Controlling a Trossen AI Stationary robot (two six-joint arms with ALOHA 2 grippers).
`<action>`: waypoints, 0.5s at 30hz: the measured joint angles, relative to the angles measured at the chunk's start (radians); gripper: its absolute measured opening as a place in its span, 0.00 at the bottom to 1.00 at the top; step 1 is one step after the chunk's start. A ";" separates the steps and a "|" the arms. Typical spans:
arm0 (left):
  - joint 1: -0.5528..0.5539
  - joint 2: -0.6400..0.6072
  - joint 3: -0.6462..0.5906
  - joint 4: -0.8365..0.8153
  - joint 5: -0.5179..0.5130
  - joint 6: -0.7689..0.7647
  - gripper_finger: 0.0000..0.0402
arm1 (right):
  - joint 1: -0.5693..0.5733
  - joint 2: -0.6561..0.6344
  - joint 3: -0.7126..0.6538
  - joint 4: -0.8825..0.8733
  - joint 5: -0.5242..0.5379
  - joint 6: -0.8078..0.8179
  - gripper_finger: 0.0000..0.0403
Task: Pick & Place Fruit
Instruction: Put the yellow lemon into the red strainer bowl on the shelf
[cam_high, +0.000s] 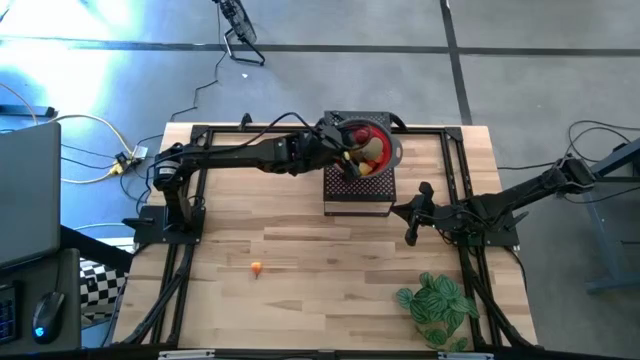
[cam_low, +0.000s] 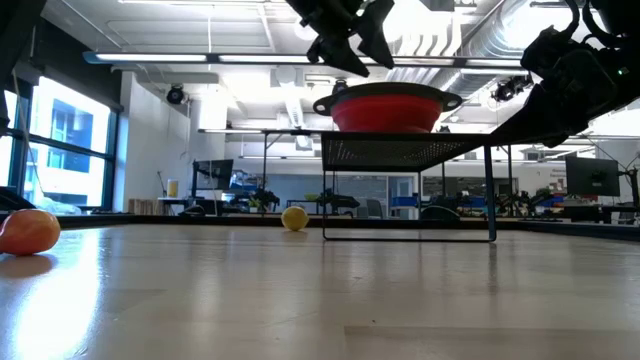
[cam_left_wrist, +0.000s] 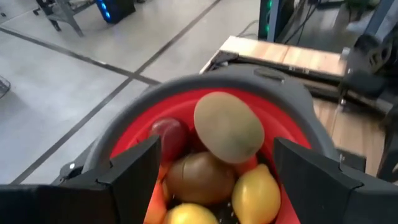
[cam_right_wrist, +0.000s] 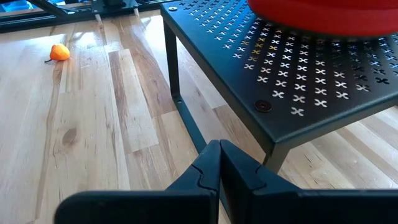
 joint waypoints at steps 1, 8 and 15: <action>0.000 0.000 0.000 -0.009 0.000 0.004 0.74 | 0.000 0.000 0.000 0.000 0.000 0.000 0.00; -0.002 0.000 -0.018 -0.021 0.011 0.144 0.74 | 0.000 0.000 0.000 0.000 0.012 0.000 0.00; -0.018 0.000 -0.024 -0.027 0.203 0.197 0.74 | 0.000 0.000 0.000 0.000 0.021 0.000 0.00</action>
